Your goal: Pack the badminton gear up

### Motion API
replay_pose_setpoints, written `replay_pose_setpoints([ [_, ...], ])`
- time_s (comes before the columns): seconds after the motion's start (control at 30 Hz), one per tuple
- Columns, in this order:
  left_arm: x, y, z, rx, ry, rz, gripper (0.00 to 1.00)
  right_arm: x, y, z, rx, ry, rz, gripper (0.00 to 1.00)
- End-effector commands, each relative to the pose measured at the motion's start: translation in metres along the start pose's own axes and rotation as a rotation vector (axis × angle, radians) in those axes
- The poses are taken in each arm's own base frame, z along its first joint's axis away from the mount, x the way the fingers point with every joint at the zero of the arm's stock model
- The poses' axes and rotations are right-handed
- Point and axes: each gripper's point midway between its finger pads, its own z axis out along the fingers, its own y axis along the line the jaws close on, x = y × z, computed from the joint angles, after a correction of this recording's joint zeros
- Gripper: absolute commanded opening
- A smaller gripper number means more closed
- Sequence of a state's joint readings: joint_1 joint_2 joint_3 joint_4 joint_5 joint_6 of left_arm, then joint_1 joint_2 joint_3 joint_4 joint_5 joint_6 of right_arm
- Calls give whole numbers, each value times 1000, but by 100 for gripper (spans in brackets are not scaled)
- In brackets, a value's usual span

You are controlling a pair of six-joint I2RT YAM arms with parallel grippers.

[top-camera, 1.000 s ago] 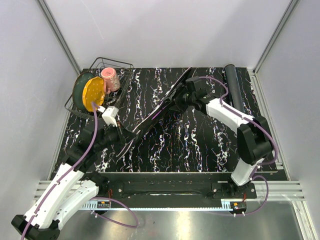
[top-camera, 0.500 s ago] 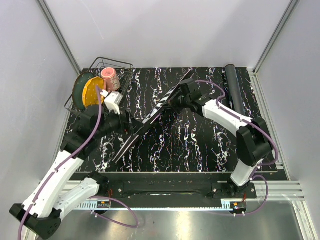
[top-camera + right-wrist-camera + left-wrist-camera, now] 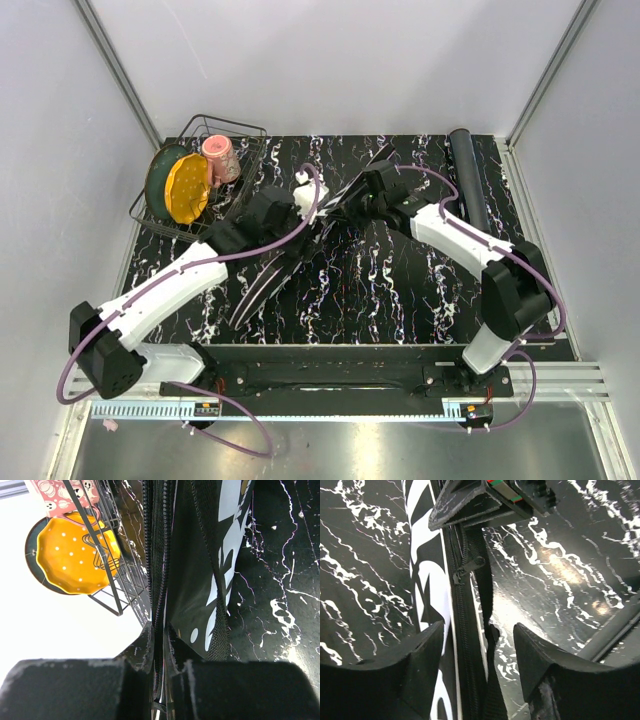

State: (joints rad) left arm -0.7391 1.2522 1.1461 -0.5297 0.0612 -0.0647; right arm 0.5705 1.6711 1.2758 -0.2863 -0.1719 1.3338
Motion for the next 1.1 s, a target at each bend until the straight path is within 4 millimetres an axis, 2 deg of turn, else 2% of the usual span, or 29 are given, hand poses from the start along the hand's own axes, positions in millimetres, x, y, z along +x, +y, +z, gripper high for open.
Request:
replay_pose_setpoints([
  [0.0,-32,19,1,-109,-76,105,56,-2,43,-29,-148,-31,0,0],
  [0.03,-27,20,4,-114,-65,108,51,-1,44,-30,-149,-28,-2,0],
  [0.07,-30,21,6,-122,-82,109,42,-1,44,-30,-152,-27,-2,0],
  [0.13,-24,26,9,-148,-85,114,34,0,44,-31,-155,-24,-7,0],
  [0.17,-29,27,9,-154,-110,112,28,2,42,-30,-152,-21,-13,0],
  [0.27,-30,26,10,-147,-140,112,20,4,42,-31,-164,-21,-40,0],
  [0.33,-27,26,13,-147,-139,108,4,8,40,-32,-179,-9,-69,0],
  [0.4,-30,26,11,-149,-160,97,0,8,44,-35,-222,-18,-135,4],
  [0.43,-27,27,12,-148,-159,92,0,9,39,-38,-232,-18,-167,9],
  [0.53,-26,28,8,-150,-176,71,0,14,33,-49,-296,-14,-353,41],
  [0.57,-28,28,8,-147,-186,66,0,13,37,-54,-346,-26,-451,55],
  [0.67,-27,28,4,-143,-205,63,0,16,31,-71,-384,-11,-537,76],
  [0.73,-24,26,5,-129,-208,33,0,21,33,-80,-411,37,-502,77],
  [0.87,-22,22,6,-109,-215,23,0,37,39,-81,-433,155,-368,76],
  [0.97,-23,22,5,-106,-220,17,0,41,42,-79,-481,197,-236,59],
  [1.07,-25,22,3,-106,-231,18,0,40,32,-67,-443,208,-161,53],
])
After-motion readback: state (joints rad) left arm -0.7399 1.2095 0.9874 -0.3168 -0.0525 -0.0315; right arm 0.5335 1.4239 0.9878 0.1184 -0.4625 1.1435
